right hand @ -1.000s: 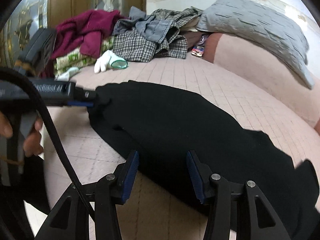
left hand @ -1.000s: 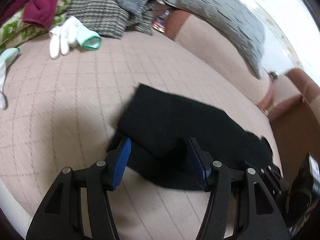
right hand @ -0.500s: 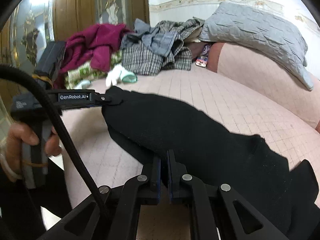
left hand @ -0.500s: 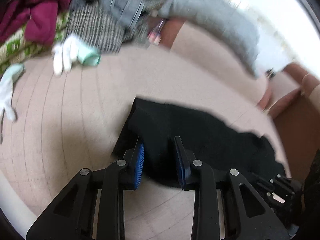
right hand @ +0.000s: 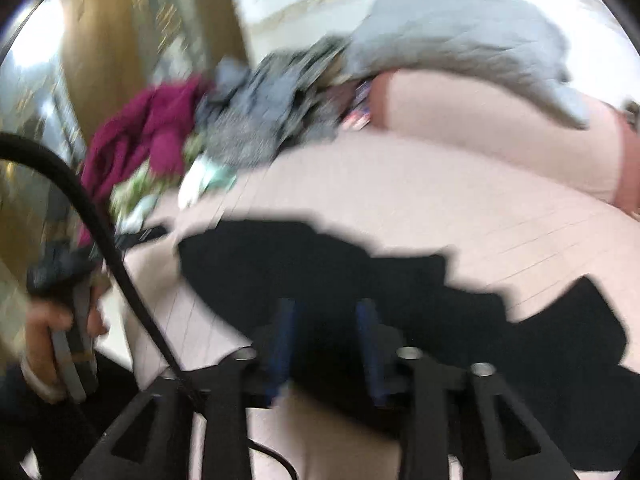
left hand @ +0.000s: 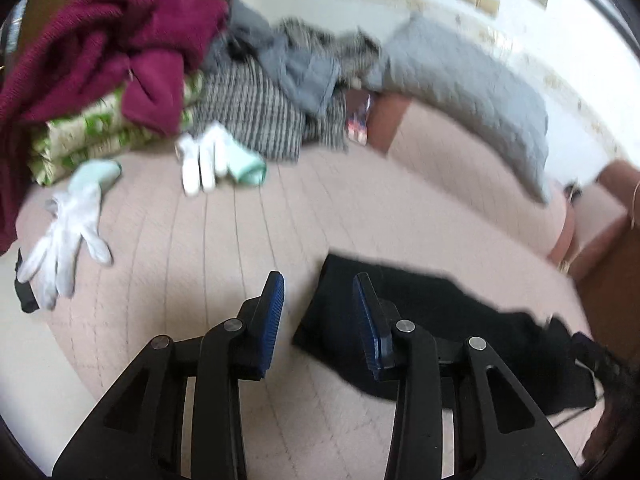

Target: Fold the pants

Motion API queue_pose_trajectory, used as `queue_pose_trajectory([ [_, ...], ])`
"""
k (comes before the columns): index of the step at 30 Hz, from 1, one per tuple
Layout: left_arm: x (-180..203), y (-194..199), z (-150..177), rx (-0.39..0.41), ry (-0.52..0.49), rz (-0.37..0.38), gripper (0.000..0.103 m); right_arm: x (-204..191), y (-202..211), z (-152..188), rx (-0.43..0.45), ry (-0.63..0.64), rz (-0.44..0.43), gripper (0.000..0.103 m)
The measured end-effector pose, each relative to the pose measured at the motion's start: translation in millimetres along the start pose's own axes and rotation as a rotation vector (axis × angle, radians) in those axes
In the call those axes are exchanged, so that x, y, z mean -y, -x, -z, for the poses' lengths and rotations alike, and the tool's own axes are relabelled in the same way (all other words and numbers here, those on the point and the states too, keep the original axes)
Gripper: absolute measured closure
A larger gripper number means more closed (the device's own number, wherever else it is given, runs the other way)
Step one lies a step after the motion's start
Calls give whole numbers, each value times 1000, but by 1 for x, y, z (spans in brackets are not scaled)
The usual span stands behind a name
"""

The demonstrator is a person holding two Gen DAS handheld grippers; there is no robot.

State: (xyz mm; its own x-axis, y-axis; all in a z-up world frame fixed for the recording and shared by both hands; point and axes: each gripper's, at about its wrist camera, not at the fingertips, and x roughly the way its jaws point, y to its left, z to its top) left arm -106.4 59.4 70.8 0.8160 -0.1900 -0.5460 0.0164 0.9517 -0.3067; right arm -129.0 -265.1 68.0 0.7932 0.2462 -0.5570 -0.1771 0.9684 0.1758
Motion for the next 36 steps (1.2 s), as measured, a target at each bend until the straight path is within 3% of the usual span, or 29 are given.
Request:
queue_pose_trajectory([
  [1, 2, 0, -2, 11, 3, 24, 49, 9, 3, -5, 13, -25, 20, 56],
  [4, 15, -9, 0, -17, -23, 108, 47, 44, -12, -26, -28, -127, 60, 56],
  [8, 45, -40, 10, -151, -96, 165, 47, 68, -64, -28, -185, -222, 70, 56],
  [10, 59, -55, 20, -218, -145, 158, 47, 72, -86, -25, -241, -257, 15, 69],
  [12, 67, -65, 28, -262, -192, 119, 47, 73, -101, -21, -274, -248, 2, 89],
  [15, 77, -67, 38, -258, -277, 74, 47, 69, -96, -28, -224, -189, 36, 93],
  [17, 79, -68, 41, -257, -298, 65, 47, 75, -86, -34, -157, -225, 44, 94],
  [19, 82, -71, 42, -259, -305, 51, 47, 79, -99, -32, -167, -240, 67, 94],
  [22, 82, -74, 41, -258, -298, 39, 47, 82, -123, -17, -200, -258, 112, 93],
  [26, 79, -67, 36, -230, -259, 66, 47, 90, -95, -19, -186, -299, 55, 88],
  [28, 81, -52, 29, -164, -243, 116, 47, 96, -70, -19, -160, -287, 62, 75],
  [30, 87, -34, 24, -78, -259, 175, 47, 109, -36, -17, -116, -272, 122, 56],
  [32, 97, -24, 23, -29, -293, 208, 47, 133, 2, -13, -79, -292, 208, 55],
  [36, 122, -30, 33, -87, -343, 269, 47, 190, 47, 7, -102, -397, 390, 55],
])
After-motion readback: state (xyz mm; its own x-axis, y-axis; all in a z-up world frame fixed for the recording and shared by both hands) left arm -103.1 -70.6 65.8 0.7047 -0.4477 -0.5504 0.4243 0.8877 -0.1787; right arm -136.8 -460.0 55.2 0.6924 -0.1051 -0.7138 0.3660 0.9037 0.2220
